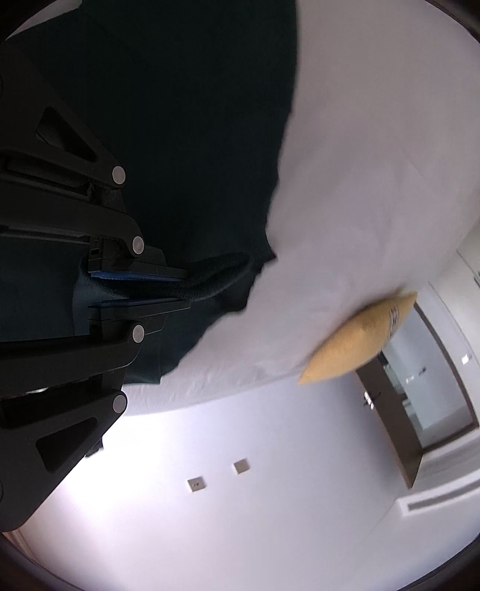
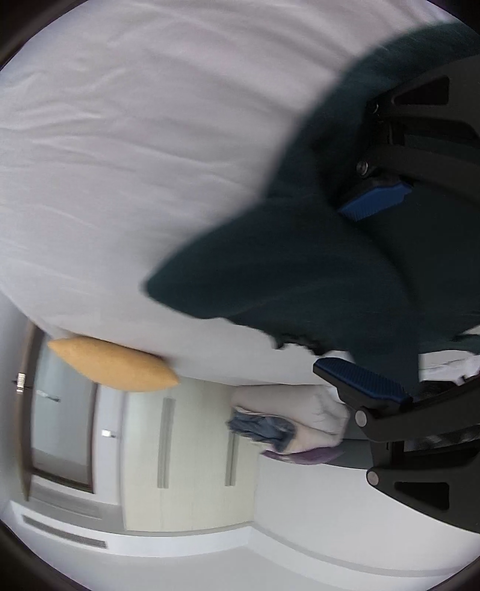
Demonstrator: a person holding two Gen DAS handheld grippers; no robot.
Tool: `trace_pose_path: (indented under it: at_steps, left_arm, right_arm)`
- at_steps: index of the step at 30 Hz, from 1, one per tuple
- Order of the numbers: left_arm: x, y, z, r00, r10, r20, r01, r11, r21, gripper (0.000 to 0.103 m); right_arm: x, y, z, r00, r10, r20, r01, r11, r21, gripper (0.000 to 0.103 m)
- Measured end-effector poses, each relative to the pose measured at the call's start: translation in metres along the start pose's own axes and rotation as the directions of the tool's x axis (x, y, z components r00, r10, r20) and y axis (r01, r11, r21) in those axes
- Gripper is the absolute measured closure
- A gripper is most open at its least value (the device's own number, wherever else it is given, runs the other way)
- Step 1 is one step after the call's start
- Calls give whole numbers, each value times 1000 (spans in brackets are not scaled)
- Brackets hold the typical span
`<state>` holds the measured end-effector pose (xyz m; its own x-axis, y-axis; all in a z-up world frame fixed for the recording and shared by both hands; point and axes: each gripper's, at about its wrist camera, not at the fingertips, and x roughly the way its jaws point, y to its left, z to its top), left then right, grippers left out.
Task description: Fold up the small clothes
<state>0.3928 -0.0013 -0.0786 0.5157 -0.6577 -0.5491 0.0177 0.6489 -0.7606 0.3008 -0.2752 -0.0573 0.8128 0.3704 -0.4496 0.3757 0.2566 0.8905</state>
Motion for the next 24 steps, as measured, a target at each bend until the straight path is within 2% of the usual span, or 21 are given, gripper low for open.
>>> trace_pose_path:
  at_steps: [4,8,10,13,15,18,20,22,24]
  left_arm:
    - [19,28,-6,999,25,-28,-26,999,-47,97]
    - [40,43,-18,996,68,-54,-70,997,-39,97]
    - [46,50,-22,995,68,-66,-71,997,-34,97]
    - [39,61,-26,997,44,-68,-47,998,-42,96]
    - [33,66,-28,995,54,-83,-57,998,-41,95]
    - [30,60,-29,985,136,-103,-135,991,13,95]
    - [23,51,-31,975,208,-84,-204,978,48,95]
    - [11,43,-33,957,288,-34,-285,955,78,95]
    - [-1,32,-36,956,292,39,-294,950,107,95]
  right_arm:
    - [-18,-12,9,995,67,75,-68,998,11,32]
    - [-19,-31,9,992,94,85,-97,995,38,48]
    - [-21,-34,5,992,92,84,-94,995,19,53]
    - [-32,-30,-5,996,63,64,-62,998,-15,52]
    - [-48,-28,-15,998,-16,59,18,999,-39,44]
    - [-77,-22,-17,995,-54,88,61,995,-83,40]
    - [-89,-3,-12,991,-58,117,76,984,-161,40]
    - [-82,17,-1,995,-32,92,53,970,-239,40]
    - [-62,34,7,998,-34,45,46,954,-296,40]
